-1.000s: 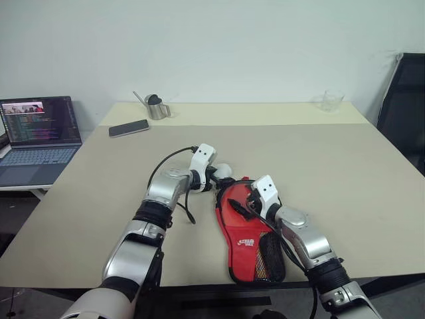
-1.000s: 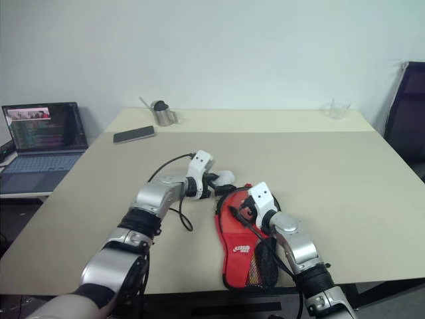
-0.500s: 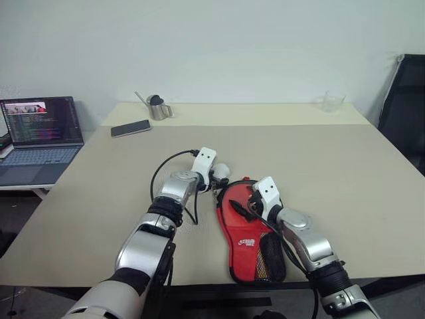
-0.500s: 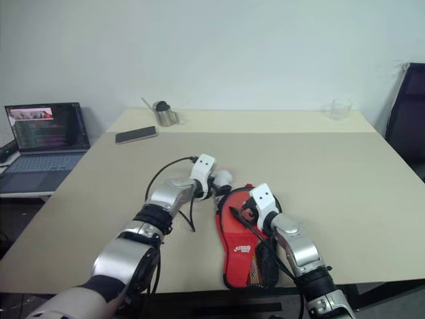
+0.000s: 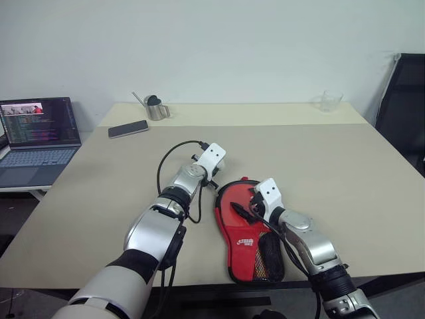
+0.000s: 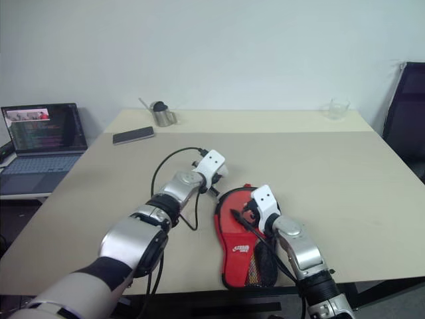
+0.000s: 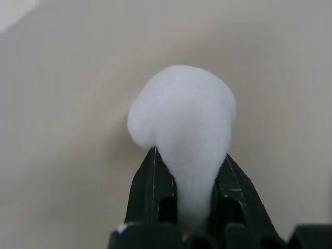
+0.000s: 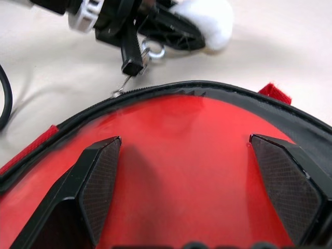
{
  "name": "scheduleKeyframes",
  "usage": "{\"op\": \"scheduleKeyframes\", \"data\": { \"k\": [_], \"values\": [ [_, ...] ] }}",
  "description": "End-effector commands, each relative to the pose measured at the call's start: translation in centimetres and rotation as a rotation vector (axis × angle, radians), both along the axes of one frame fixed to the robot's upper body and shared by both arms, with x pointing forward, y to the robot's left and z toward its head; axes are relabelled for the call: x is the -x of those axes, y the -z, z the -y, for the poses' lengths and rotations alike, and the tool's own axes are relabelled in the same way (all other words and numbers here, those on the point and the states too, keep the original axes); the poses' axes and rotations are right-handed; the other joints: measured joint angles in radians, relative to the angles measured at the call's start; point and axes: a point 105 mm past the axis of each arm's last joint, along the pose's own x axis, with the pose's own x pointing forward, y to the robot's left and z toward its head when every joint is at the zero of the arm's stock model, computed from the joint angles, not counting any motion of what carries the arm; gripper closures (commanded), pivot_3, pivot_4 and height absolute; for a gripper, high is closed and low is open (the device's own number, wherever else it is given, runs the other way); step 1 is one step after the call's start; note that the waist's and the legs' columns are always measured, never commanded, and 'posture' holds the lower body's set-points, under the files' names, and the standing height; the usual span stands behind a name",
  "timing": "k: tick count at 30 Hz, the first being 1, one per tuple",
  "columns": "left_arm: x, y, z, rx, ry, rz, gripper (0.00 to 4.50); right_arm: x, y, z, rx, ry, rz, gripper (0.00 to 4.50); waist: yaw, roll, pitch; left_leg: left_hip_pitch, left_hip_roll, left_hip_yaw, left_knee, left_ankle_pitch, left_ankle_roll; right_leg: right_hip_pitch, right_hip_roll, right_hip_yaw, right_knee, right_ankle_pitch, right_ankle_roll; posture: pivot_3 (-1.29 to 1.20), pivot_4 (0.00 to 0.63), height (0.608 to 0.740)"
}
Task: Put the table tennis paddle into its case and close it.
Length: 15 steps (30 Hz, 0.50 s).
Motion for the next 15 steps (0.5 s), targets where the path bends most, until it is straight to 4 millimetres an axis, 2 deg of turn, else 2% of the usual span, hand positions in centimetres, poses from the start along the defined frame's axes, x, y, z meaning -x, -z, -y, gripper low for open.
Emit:
{"op": "scheduleKeyframes", "data": {
  "k": [1,9,15],
  "values": [
    [-0.8,-3.1,1.3,-0.093,0.033,0.132,4.21,0.6,0.5,0.2,0.003,-0.004,-0.031,0.11,0.0,0.0,0.0,0.0,0.0,0.0,0.0,0.0,0.0,0.0,0.0,0.0,0.0,0.0,0.0,0.0,0.15,0.74],
    [-0.7,-4.0,4.1,-0.229,0.099,0.231,4.21,1.9,0.9,0.4,0.007,-0.015,-0.075,0.11,0.0,0.0,0.0,0.0,0.0,0.001,0.0,0.0,0.0,0.0,0.0,0.0,0.0,0.0,0.0,0.0,0.15,0.74],
    [-0.6,-4.5,5.4,-0.319,0.127,0.295,4.21,2.7,1.1,0.7,-0.001,0.009,-0.103,0.11,0.001,0.0,0.0,0.0,0.0,0.001,0.0,0.0,0.0,0.0,0.0,-0.001,0.0,0.0,0.0,0.0,0.15,0.74]
  ]
}}
